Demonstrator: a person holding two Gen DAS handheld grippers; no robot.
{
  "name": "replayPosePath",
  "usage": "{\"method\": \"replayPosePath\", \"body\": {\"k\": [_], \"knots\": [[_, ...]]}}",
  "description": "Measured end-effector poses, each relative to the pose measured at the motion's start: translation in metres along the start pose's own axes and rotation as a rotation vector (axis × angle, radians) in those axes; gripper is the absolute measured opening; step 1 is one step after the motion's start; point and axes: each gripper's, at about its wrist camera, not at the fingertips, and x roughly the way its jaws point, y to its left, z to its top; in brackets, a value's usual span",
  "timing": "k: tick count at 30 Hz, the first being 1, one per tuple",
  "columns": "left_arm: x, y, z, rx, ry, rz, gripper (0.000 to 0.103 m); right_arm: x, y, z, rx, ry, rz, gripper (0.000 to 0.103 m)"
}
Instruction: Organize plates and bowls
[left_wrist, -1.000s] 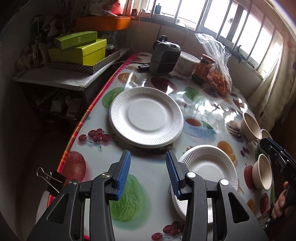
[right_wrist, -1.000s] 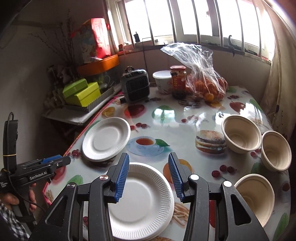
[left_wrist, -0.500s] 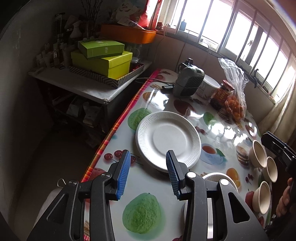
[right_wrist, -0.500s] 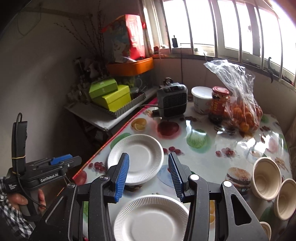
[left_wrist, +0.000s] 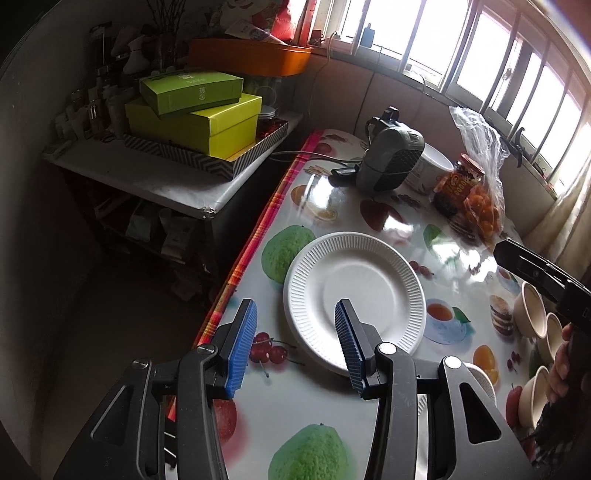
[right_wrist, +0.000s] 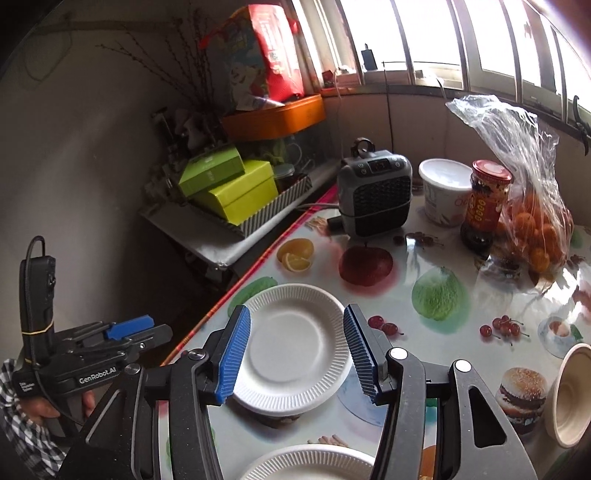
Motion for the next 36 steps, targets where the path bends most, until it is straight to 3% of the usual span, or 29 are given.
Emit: {"method": "replayPosePath", "body": {"k": [3,9,18,32,36], "knots": [[0.011,0.007,0.004,-0.024,0.013,-0.027,0.045,0.021,-0.008,0.001,0.023,0.075,-0.005,0.053],[0.038,0.016,0.007,-0.05,0.062,-0.065,0.045,0.05,-0.034,-0.003,0.112,0.125,0.009,0.053],[0.078,0.024,0.003,-0.091,0.139,-0.079,0.045,0.087,-0.055,-0.018,0.134,0.237,-0.019,0.052],[0.103,0.021,0.002,-0.106,0.19,-0.114,0.045,0.114,-0.058,-0.029,0.162,0.309,0.012,0.044],[0.104,0.02,0.003,-0.106,0.195,-0.12,0.039,0.116,-0.061,-0.032,0.177,0.316,0.016,0.038]]}}
